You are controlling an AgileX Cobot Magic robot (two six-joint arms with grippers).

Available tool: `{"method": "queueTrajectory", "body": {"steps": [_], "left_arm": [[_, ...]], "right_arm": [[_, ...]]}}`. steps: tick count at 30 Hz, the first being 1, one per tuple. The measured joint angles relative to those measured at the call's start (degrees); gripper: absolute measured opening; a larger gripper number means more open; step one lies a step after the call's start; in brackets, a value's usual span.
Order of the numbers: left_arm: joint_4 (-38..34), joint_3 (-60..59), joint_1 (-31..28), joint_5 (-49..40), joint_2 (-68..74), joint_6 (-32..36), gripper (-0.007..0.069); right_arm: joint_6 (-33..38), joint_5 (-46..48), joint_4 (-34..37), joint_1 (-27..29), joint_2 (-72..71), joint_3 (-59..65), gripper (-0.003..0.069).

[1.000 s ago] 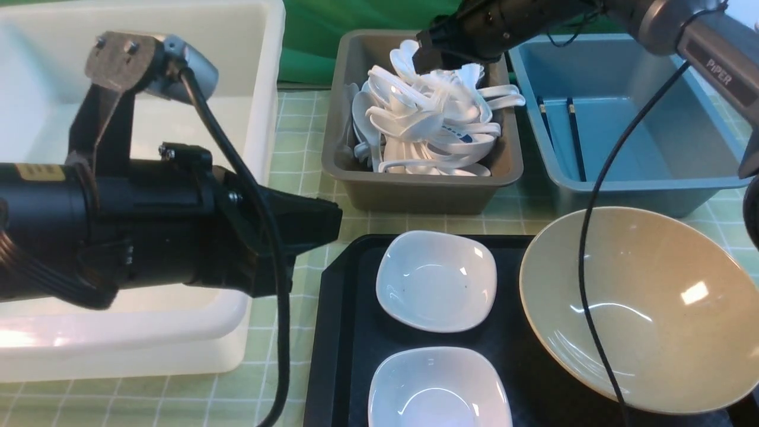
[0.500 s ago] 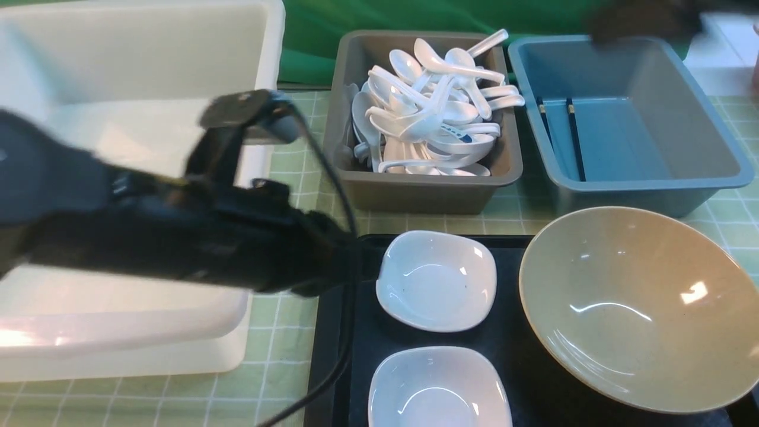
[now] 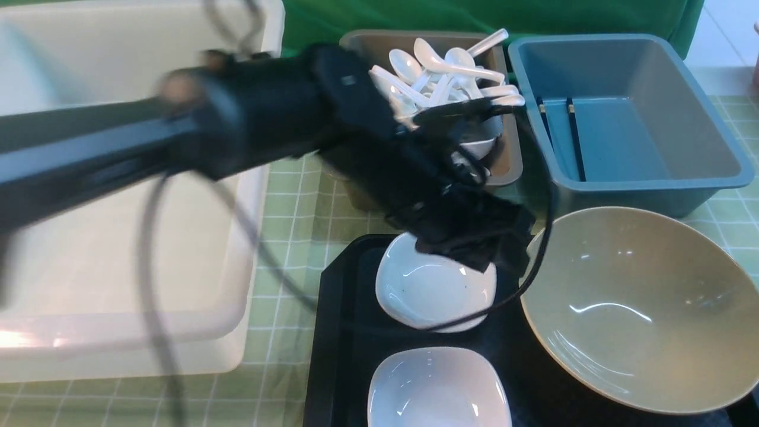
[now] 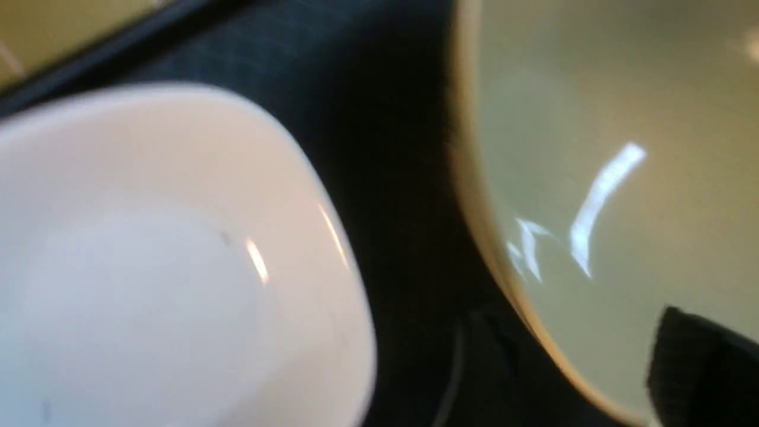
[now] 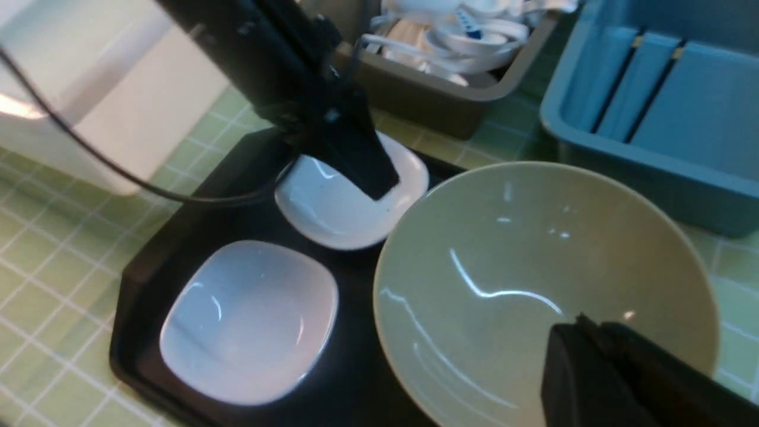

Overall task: On green table put chopsticks spoon bowls plates into blue grey white boxes.
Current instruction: 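Grasp the large bowl on the tray by its rim, then place the tan bowl onto the bowl stack in the left bin with the left gripper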

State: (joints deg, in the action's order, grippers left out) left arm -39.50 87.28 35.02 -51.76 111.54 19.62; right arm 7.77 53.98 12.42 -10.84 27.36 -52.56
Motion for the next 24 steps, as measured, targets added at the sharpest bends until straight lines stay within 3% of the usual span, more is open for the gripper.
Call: {"method": "queueTrajectory", "body": {"steps": [4,8,12,17,20,24], "left_arm": [[0.27,5.67,0.0,-2.55,6.25,-0.5,0.0434],[-0.63,10.77,0.0,-4.47,12.55,0.3,0.0429],[-4.31,13.42,0.0,-5.83,15.13,5.45,0.0307],[-5.82,14.08,-0.31,-6.74,15.13,6.51,0.0048],[-7.35,14.08,-0.98,-8.8,14.88,7.03,0.0015],[-7.04,14.02,-3.01,-12.0,11.92,8.11,0.0017]], "right_arm": [[-1.29,0.11,-0.13,0.0,-2.26,0.0,0.0024],[-1.88,1.7,-0.24,0.0,-2.57,0.0,0.0024],[-2.15,2.17,-0.24,0.0,-1.18,0.0,0.0024],[-2.71,1.91,2.07,0.0,2.31,0.0,0.0025],[0.58,1.65,5.35,0.0,4.11,0.0,0.0027],[10.6,1.72,14.38,0.0,8.39,-0.22,0.0033]]}}
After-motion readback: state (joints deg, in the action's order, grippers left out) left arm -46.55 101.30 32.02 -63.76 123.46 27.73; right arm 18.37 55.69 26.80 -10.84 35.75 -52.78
